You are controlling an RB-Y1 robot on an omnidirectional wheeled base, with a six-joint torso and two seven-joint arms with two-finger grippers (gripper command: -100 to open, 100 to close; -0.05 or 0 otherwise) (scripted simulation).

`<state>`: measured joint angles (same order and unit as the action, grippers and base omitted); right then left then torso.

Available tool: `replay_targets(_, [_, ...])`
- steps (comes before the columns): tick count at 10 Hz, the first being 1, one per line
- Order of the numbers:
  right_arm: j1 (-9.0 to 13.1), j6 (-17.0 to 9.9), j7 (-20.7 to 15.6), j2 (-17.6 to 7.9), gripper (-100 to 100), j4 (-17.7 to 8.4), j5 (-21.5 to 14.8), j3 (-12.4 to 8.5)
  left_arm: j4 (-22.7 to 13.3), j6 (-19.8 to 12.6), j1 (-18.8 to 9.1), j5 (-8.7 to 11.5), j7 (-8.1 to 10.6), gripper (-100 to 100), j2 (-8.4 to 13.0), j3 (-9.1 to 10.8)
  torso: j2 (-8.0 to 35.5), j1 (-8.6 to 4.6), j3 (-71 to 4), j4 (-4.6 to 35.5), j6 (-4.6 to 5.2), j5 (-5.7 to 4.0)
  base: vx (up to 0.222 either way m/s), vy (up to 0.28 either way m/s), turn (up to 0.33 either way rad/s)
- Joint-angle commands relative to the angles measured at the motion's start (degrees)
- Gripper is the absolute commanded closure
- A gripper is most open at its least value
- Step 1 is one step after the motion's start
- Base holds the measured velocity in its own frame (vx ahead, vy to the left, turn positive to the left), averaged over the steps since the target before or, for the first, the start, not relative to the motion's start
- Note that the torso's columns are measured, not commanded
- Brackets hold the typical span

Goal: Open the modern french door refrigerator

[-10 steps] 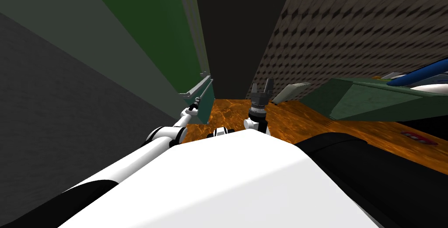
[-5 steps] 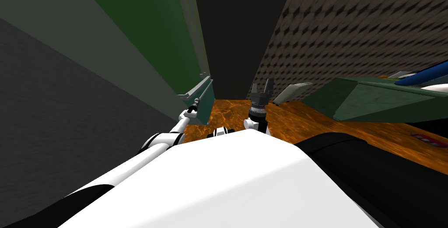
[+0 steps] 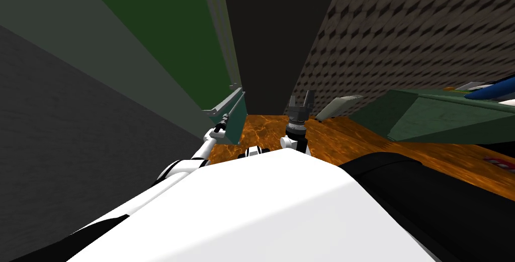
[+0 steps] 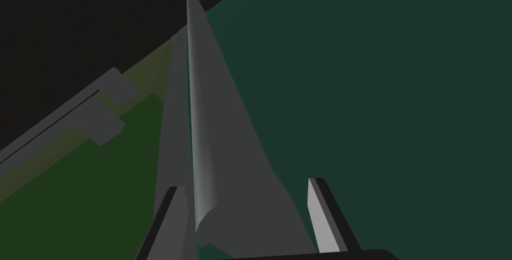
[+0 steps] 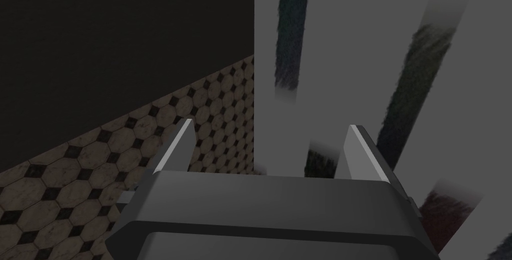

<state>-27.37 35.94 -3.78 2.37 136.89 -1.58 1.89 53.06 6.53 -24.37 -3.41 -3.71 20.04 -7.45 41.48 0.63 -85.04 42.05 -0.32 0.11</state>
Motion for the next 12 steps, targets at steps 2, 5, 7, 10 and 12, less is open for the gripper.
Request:
replay_targets(2, [0.00,0.00,0.00,0.00,0,0.00,0.00,0.00,4.51,-1.73,4.31,-0.89,1.27,100,1.93,-0.06,-0.20,0.00,-0.07,0.00,-0.03,-0.03,0.096,-0.027,0.030])
replay_targets(5, [0.00,0.00,0.00,0.00,0,0.00,0.00,0.00,11.77,-3.22,9.35,-1.77,2.56,100,3.26,-0.58,0.06,0.14,0.03,-0.05,-0.04,0.07,0.054,-0.006,0.026])
replay_targets(7, [0.00,0.00,0.00,0.00,0,0.00,0.00,0.00,16.47,-3.22,12.58,-1.77,2.56,100,3.26,-0.58,-0.17,0.11,-0.09,-0.04,-0.17,-0.02,0.077,-0.028,0.024])
replay_targets(10, [0.00,0.00,0.00,0.00,0,0.00,0.00,0.00,22.52,-4.70,17.41,-2.66,3.85,100,4.58,-1.10,-0.20,0.16,-0.11,-0.10,-0.08,0.03,0.085,-0.023,0.038])
replay_targets(12, [0.00,0.00,0.00,0.00,0,0.00,0.00,0.00,27.00,-6.19,20.58,-3.54,5.15,100,5.90,-1.62,0.28,0.18,0.17,-0.10,-0.10,0.12,0.058,-0.009,0.029])
